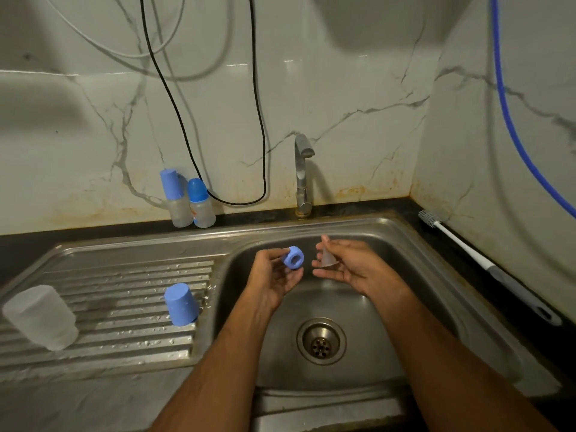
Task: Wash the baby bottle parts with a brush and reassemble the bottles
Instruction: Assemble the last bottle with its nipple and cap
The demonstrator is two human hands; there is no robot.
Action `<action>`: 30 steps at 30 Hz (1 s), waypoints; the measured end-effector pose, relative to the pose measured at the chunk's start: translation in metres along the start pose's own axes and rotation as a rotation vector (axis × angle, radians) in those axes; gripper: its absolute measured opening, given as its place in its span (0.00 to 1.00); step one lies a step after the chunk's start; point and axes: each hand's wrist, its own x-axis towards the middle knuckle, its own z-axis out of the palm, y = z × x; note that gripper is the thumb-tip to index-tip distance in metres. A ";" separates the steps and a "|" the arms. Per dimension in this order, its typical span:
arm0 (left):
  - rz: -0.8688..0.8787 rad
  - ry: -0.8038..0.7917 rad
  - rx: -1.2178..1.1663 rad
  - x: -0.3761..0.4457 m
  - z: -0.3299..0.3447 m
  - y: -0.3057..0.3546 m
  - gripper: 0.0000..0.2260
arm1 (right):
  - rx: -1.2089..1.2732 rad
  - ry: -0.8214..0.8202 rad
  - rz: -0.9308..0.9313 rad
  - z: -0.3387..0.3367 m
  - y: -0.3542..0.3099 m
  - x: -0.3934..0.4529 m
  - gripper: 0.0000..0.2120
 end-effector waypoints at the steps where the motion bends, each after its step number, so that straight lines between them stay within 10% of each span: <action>1: -0.002 -0.005 0.005 -0.001 0.000 0.000 0.15 | 0.003 0.005 -0.005 0.000 0.001 -0.001 0.13; 16: 0.183 -0.015 0.127 0.001 -0.003 0.001 0.14 | -0.169 -0.190 -0.082 0.006 0.000 -0.013 0.15; 30: 0.200 -0.157 0.181 -0.003 0.004 0.001 0.14 | -0.425 0.120 -0.560 0.016 0.012 0.001 0.10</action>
